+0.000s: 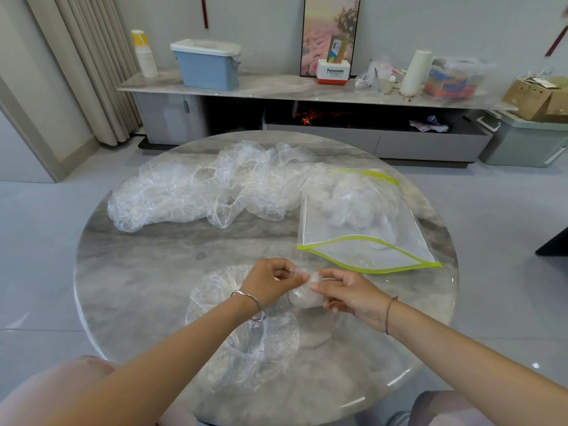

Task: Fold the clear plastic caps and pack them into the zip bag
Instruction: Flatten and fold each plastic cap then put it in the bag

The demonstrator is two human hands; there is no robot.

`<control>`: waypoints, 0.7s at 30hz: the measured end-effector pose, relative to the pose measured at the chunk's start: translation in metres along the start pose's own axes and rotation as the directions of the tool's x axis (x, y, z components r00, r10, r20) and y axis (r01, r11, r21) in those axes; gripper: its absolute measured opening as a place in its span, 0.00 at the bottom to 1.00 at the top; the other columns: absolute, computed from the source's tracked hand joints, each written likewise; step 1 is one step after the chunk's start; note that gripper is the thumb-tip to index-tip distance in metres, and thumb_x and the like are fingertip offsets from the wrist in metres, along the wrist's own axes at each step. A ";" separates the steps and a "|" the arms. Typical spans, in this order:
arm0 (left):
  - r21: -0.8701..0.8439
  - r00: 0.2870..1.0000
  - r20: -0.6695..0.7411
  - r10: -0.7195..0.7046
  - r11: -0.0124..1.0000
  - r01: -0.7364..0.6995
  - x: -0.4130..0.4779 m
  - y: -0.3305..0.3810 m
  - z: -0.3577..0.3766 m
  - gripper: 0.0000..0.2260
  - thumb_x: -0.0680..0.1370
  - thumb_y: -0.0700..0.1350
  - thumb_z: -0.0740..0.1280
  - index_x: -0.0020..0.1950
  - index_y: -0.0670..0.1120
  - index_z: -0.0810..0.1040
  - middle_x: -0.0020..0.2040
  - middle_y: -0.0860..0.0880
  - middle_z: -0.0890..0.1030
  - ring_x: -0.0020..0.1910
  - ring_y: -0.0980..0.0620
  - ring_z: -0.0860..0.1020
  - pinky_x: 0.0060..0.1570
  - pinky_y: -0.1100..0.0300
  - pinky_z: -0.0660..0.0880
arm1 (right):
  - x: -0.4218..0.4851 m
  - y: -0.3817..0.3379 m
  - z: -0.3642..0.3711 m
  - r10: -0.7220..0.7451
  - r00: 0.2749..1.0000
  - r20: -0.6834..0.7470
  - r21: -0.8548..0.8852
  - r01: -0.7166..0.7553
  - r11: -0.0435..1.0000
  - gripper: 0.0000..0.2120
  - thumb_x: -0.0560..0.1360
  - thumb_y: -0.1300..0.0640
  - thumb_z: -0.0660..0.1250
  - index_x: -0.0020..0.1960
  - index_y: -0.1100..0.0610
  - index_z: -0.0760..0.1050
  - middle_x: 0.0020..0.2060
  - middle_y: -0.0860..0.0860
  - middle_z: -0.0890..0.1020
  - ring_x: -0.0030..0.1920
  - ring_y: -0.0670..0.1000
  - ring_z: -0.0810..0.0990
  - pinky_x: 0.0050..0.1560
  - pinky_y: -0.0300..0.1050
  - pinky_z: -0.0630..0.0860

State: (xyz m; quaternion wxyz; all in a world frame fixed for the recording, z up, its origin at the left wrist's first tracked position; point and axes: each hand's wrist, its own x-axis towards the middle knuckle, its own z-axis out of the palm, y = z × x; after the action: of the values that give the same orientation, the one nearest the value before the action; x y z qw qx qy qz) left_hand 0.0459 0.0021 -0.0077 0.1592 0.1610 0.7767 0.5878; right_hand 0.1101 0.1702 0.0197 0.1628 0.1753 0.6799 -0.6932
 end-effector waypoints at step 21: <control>0.780 0.944 0.179 0.278 0.545 -0.308 0.071 0.015 0.036 0.30 0.77 0.56 0.64 0.76 0.54 0.55 0.76 0.53 0.57 0.73 0.50 0.57 0.70 0.55 0.57 | 0.018 0.049 -0.065 -0.624 0.771 -0.125 -0.756 0.333 0.563 0.22 0.77 0.60 0.64 0.71 0.56 0.66 0.67 0.43 0.69 0.67 0.40 0.67 0.65 0.24 0.56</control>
State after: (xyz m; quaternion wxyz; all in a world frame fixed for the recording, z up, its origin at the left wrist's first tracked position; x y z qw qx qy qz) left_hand -0.0012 0.0676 -0.0066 -0.0170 0.3521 0.9157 0.1931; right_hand 0.1183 0.2346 -0.0327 -0.1174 0.0356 0.9274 -0.3534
